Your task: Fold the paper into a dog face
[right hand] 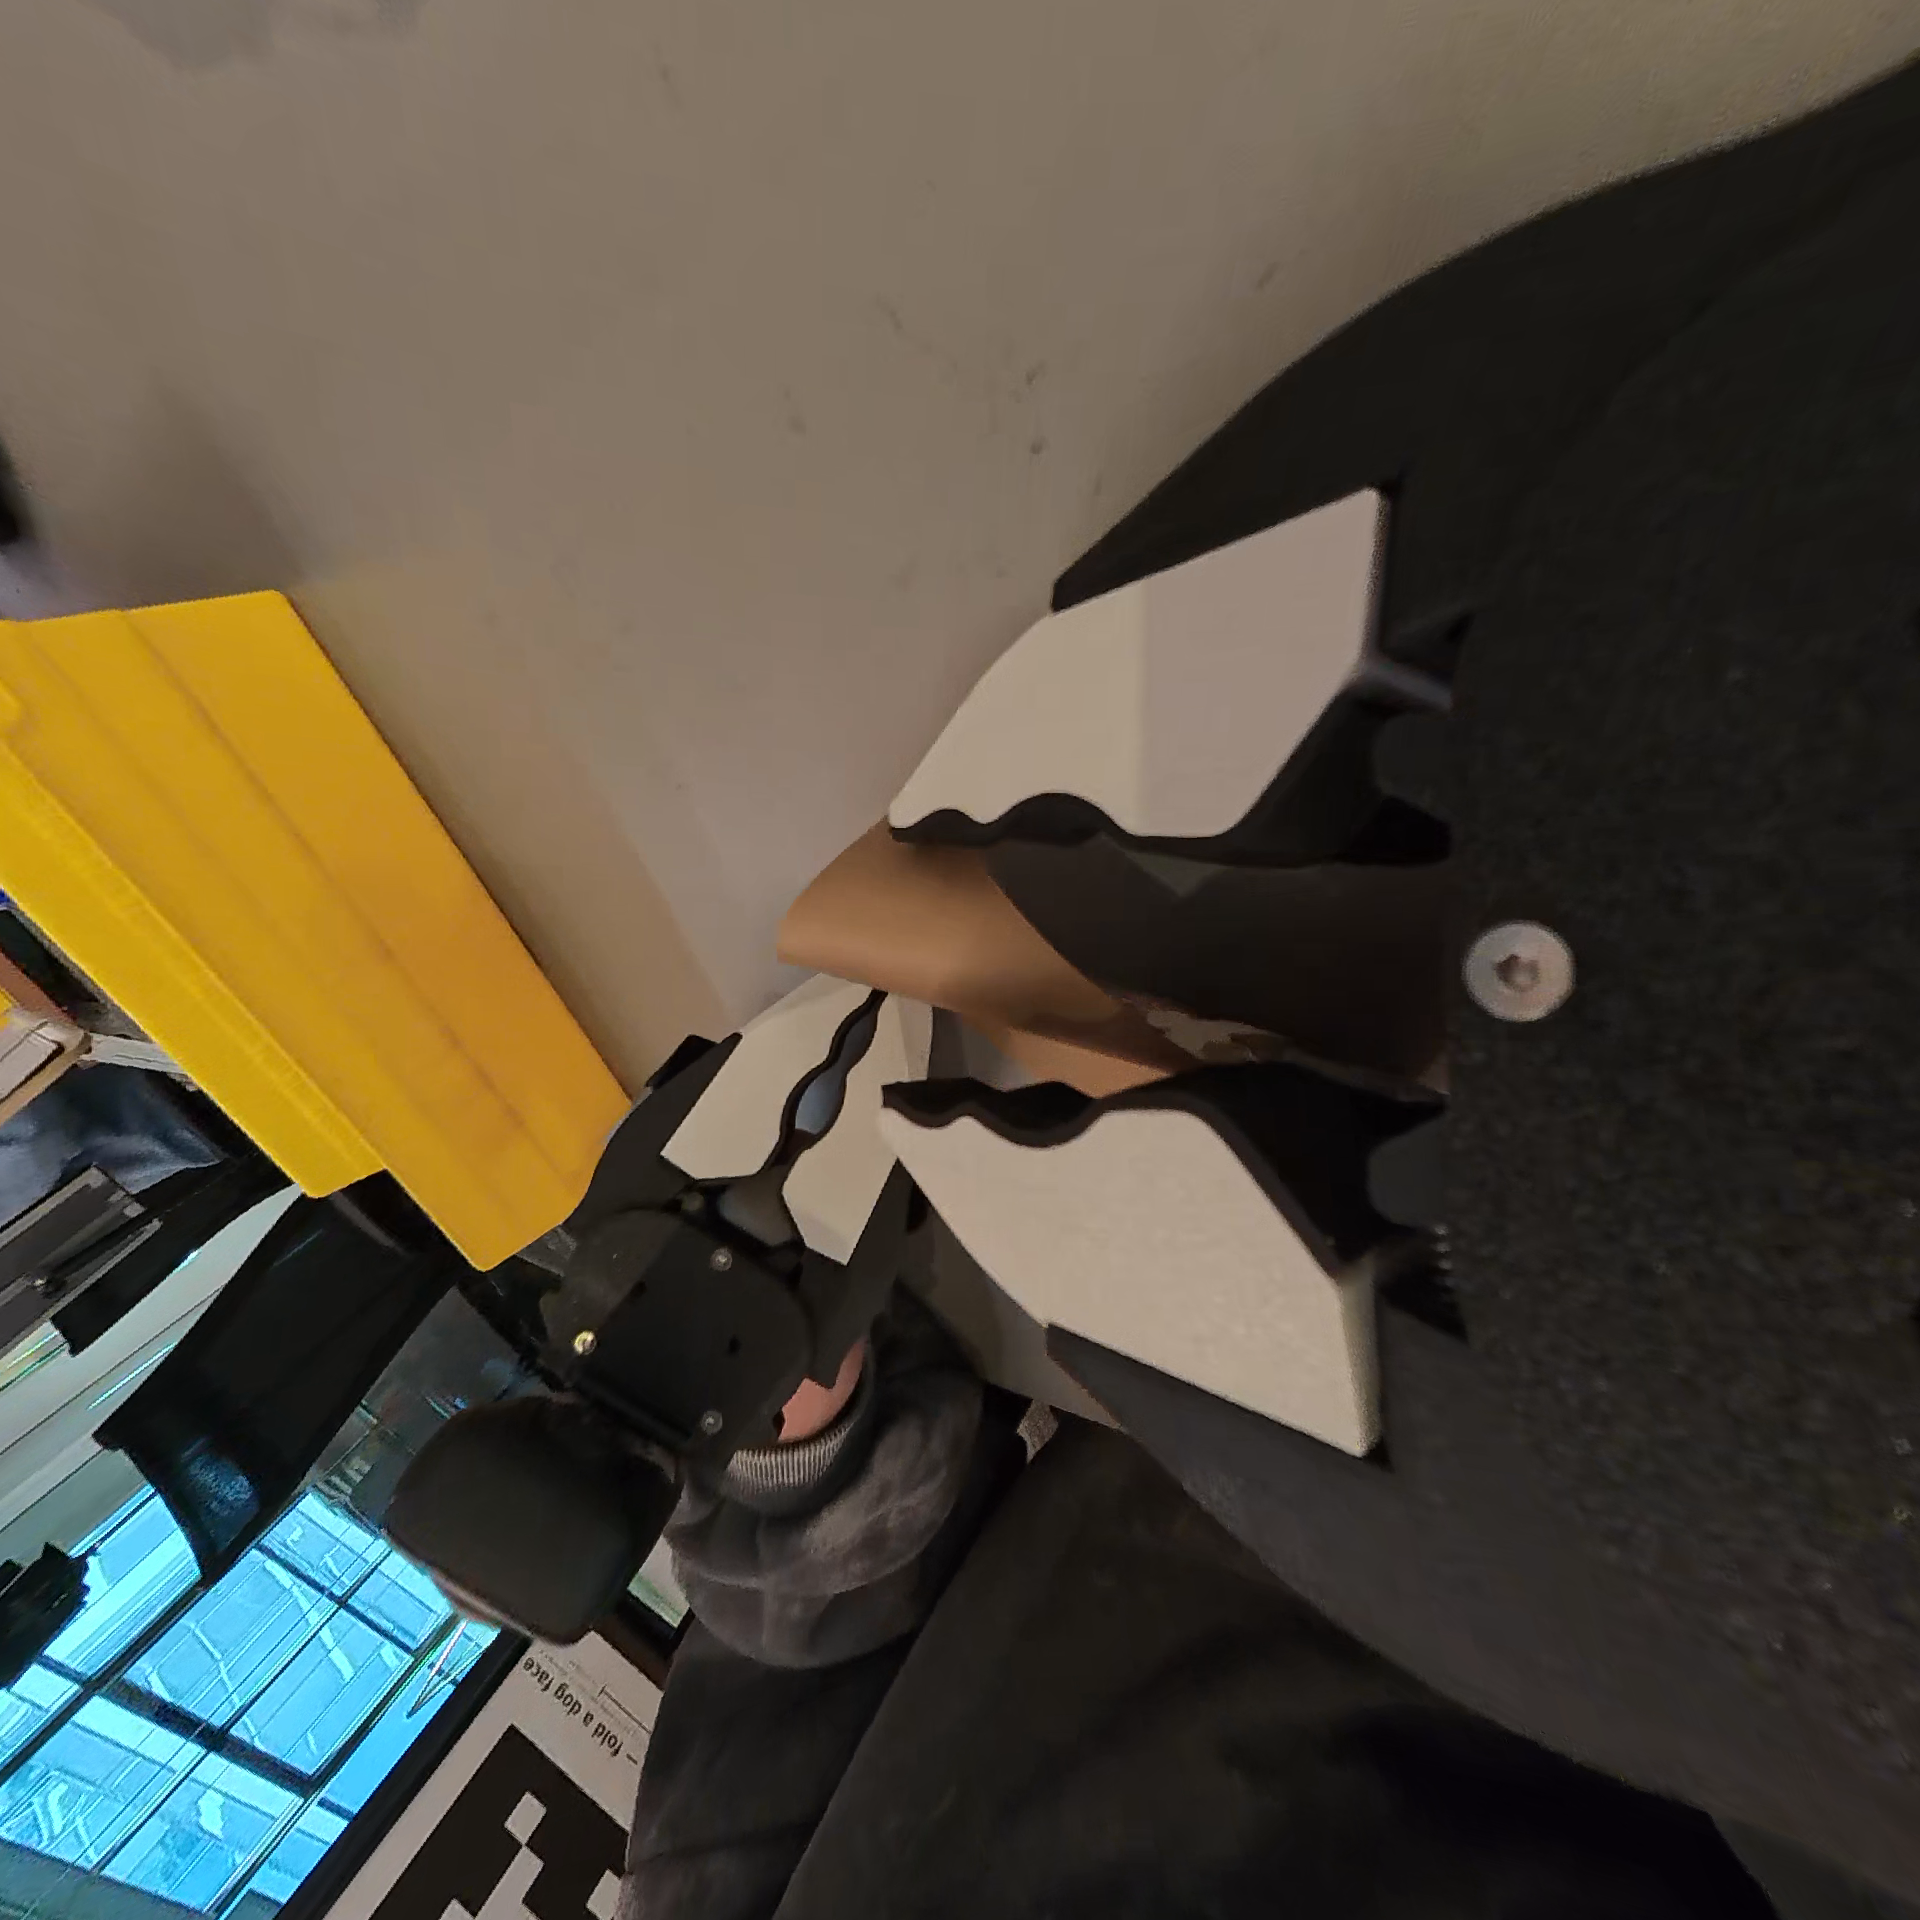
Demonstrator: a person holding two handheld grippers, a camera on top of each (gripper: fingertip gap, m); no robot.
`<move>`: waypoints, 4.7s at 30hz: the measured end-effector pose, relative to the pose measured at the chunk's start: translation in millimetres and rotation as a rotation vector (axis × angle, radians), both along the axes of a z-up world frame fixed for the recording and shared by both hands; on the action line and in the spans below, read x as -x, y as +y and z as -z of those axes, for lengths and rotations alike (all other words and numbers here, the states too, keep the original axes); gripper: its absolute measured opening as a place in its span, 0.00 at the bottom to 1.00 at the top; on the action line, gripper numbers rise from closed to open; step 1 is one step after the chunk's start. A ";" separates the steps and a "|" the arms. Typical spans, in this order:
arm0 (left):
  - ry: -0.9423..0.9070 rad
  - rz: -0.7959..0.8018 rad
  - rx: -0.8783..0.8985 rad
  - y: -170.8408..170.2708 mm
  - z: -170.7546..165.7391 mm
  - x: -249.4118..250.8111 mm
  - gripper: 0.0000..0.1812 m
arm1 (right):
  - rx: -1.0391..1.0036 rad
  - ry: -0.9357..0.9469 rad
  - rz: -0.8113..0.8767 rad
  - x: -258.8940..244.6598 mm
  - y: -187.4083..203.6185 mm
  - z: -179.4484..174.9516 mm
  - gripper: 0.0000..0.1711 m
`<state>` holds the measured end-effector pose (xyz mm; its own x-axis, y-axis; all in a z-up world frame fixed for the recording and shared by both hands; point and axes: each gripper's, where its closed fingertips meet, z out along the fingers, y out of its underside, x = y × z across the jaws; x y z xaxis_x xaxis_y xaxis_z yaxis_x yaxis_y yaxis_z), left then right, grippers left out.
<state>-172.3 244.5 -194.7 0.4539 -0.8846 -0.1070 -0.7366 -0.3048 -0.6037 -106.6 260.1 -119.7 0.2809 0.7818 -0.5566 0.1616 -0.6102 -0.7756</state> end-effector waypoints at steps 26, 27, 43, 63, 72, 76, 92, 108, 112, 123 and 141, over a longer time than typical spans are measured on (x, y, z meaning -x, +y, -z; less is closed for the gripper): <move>0.001 0.002 -0.008 0.1 -0.1 0.0 0.00 | -0.264 -0.784 0.142 -39.8 37.5 76.0 0.42; 0.002 0.002 -0.008 0.1 -0.1 0.0 0.00 | -0.281 -0.781 0.136 -35.5 36.1 73.9 0.42; 0.006 0.000 -0.011 0.0 0.0 0.1 0.00 | 0.072 -0.342 0.068 1.9 6.5 55.6 0.38; 0.008 -0.001 -0.013 -0.1 -0.1 0.1 0.00 | -0.094 -0.678 0.090 -3.2 9.0 70.4 0.40; 0.007 0.002 -0.014 -0.3 -0.2 0.2 0.00 | 0.228 -0.157 -0.078 22.6 -22.5 33.7 0.34; 0.004 0.002 -0.009 -0.4 -0.2 0.2 0.00 | 0.281 -0.051 -0.114 19.8 -36.2 19.5 0.35; -0.004 0.002 -0.006 -0.4 -0.2 0.2 0.00 | 0.467 -0.019 0.040 -1.7 -58.5 15.6 0.34; -0.001 0.016 -0.007 -0.5 -0.1 0.1 0.00 | 0.579 -0.131 0.040 -19.2 -6.3 47.1 0.23; -0.012 0.019 0.001 -0.6 -0.1 0.1 0.00 | 0.592 -0.118 0.018 -21.1 15.3 51.1 0.17; -0.010 0.015 0.001 -0.7 -0.1 0.2 0.00 | 0.363 -0.149 0.052 -34.1 29.4 34.9 0.00; -0.014 0.012 0.003 -0.6 -0.1 0.2 0.00 | 0.297 -0.176 0.068 -35.3 37.2 39.2 0.00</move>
